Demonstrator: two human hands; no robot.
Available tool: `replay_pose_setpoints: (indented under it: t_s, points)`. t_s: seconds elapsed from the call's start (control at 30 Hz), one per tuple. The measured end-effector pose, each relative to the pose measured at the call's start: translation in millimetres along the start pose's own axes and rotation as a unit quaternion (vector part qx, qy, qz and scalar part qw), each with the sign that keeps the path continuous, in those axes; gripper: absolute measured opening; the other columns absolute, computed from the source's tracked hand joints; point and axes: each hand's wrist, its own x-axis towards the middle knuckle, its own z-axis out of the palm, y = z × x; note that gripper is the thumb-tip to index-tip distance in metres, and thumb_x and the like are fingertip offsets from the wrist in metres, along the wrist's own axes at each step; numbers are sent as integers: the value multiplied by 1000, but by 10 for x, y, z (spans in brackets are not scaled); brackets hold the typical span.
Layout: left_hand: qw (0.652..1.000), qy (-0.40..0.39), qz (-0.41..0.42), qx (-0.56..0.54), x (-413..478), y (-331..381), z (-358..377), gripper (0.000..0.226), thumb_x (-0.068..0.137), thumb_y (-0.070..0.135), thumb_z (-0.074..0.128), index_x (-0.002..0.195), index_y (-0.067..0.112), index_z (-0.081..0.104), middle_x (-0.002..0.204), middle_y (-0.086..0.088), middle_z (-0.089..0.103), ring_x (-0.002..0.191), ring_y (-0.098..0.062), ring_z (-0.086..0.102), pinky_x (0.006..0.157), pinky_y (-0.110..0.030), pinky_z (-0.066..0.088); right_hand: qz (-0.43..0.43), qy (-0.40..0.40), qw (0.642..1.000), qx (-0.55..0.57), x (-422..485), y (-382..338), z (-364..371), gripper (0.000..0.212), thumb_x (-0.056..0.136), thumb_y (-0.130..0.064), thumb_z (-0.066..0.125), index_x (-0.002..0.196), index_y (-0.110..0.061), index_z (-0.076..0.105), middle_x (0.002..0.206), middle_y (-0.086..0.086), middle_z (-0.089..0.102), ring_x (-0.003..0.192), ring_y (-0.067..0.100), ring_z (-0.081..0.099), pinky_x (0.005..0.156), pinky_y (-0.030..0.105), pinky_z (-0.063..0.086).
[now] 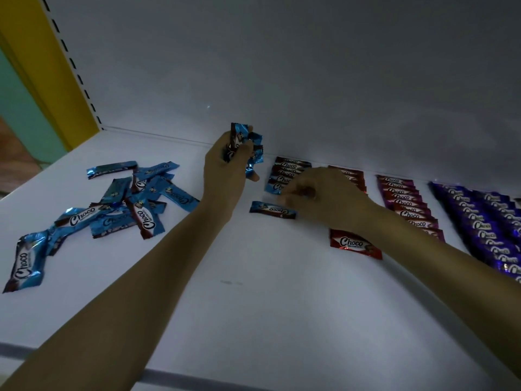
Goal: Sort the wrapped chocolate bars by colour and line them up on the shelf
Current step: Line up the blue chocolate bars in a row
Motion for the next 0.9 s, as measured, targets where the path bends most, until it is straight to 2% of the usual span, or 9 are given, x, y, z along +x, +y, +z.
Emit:
replay_pose_setpoints:
  t_s: [0.07, 0.13, 0.27, 0.33, 0.4, 0.5, 0.57, 0.7, 0.9]
  points:
    - [1000, 1, 1, 8, -1, -6, -8, 27, 98, 7, 49, 124, 9, 57, 105, -14, 65, 67, -14, 57, 41, -8, 37, -25, -23, 998, -44, 22, -25, 50, 20, 86, -33, 66, 101, -21, 72, 82, -13, 59, 72, 2, 52, 65, 19, 42]
    - [1000, 2, 1, 13, 1, -10, -14, 28, 98, 7, 50, 125, 8, 56, 106, -16, 65, 67, -14, 57, 41, -8, 36, -65, -39, 996, -35, 36, -49, 58, 21, 86, -17, 67, 106, -21, 73, 84, -14, 59, 74, -1, 49, 68, 16, 41]
    - [1000, 3, 3, 18, -4, -8, -7, 28, 98, 8, 50, 125, 9, 57, 107, -16, 65, 68, -14, 57, 41, -8, 37, -71, -37, 997, 12, -1, -88, 77, 34, 91, 5, 52, 106, -18, 72, 110, 2, 61, 98, 11, 54, 86, 20, 44]
    - [1000, 2, 2, 14, -3, -10, -10, 27, 98, 7, 50, 124, 9, 57, 107, -17, 65, 68, -15, 57, 41, -8, 37, -64, 20, 997, 33, -31, -81, 97, 25, 92, -3, 54, 104, -16, 72, 106, -2, 63, 97, 11, 56, 89, 29, 48]
    - [1000, 0, 2, 12, -8, -7, -11, 27, 98, 7, 50, 123, 10, 57, 106, -16, 65, 68, -14, 57, 41, -8, 37, -19, 38, 999, -19, -65, -82, 79, 17, 90, -33, 59, 94, -19, 69, 94, -6, 63, 88, 10, 55, 88, 34, 46]
    - [1000, -5, 5, 12, -16, 3, -5, 24, 98, 8, 50, 120, 14, 57, 105, -13, 65, 68, -14, 57, 41, -8, 37, 44, 5, 971, -235, -129, -139, 46, 55, 77, -73, 45, 79, -23, 68, 84, -8, 59, 84, 8, 49, 88, 31, 28]
    - [1000, -4, 2, 11, -18, 9, -2, 23, 98, 9, 50, 119, 16, 57, 104, -12, 65, 68, -14, 57, 41, -8, 37, 29, 8, 971, -236, -160, -172, 42, 47, 80, -68, 50, 82, -24, 69, 90, -7, 60, 88, 9, 50, 87, 32, 27]
    - [1000, -6, -1, 13, -22, 17, 2, 23, 98, 7, 49, 118, 15, 57, 103, -13, 65, 66, -14, 56, 41, -8, 37, 21, 25, 994, -105, -84, -97, 43, 22, 80, -45, 68, 89, -25, 66, 91, -9, 59, 84, 9, 50, 92, 38, 40]
    - [1000, -3, -5, 13, -8, 15, -3, 25, 98, 9, 50, 121, 13, 58, 100, -13, 65, 65, -17, 56, 41, -9, 36, 37, 101, 985, -132, 72, -1, 118, 21, 79, -40, 69, 93, -25, 65, 93, -8, 54, 95, 16, 52, 90, 35, 35]
